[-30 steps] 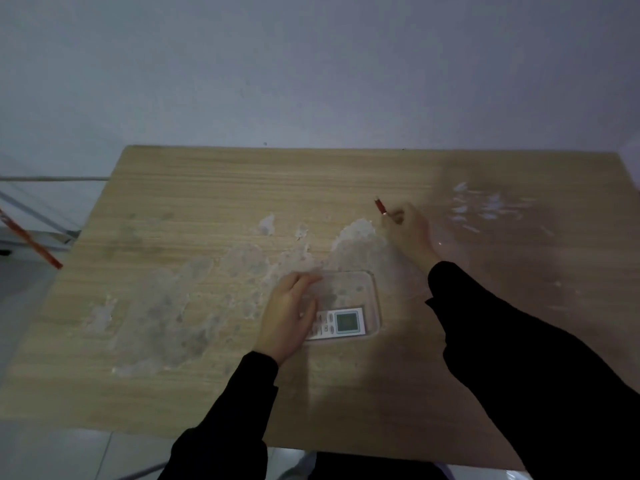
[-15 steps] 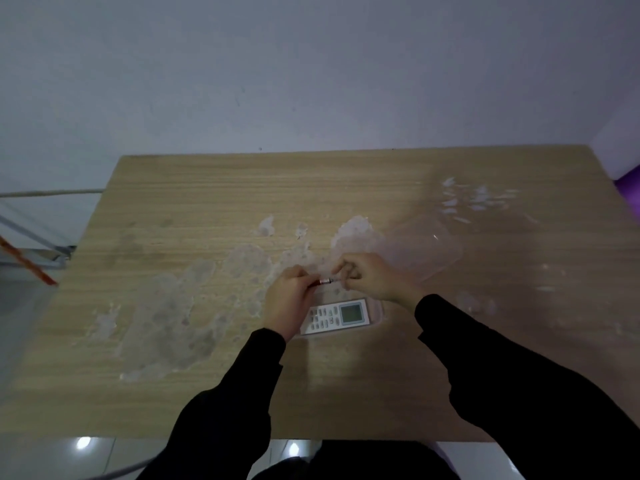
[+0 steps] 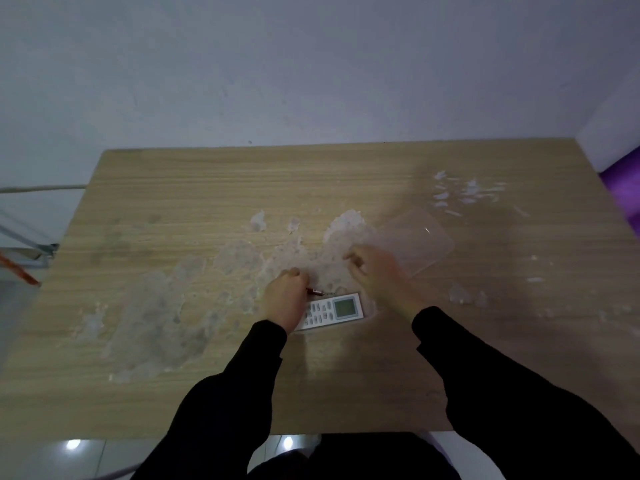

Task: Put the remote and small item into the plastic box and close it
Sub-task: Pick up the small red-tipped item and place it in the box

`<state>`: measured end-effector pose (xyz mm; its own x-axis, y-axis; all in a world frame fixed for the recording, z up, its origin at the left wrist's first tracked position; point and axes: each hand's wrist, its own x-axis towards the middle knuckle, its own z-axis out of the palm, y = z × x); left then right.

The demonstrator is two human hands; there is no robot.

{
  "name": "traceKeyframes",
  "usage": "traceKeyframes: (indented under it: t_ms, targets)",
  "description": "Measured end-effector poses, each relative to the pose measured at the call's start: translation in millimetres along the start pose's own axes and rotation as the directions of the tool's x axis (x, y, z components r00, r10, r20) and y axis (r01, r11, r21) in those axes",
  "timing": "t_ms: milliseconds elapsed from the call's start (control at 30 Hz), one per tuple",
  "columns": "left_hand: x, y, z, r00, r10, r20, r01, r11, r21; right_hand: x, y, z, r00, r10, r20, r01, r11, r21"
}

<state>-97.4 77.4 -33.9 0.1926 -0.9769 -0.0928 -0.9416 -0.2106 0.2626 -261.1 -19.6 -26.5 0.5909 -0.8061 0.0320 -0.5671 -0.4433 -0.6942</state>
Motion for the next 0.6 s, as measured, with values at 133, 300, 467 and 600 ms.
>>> traceKeyframes:
  t_ms: [133,300,467,600]
  targets:
    - [-10.1,1.9,-2.9,0.987,-0.033,-0.160,0.007,0.987,-0.163,-10.8,32.2,-26.7,0.961,0.251,-0.111,-0.258,0.965,-0.048]
    - [-21.8,7.2,-10.6,0.964,-0.068,-0.257,-0.009,0.958,-0.286,-33.2,46.4,-23.6,0.970,0.239,0.042,-0.195,0.872,-0.450]
    - [-22.7,11.1,-21.5,0.943,-0.178,-0.280,0.031,0.887,-0.461,-25.2,21.2,-27.9,0.958,0.151,-0.244,-0.206,0.954,-0.218]
    - [-17.7,11.6,-30.2,0.933,-0.269,-0.240,0.065,0.780,-0.622,-20.9,-14.3,-50.5,0.810,0.183,-0.557,0.009,0.946,0.324]
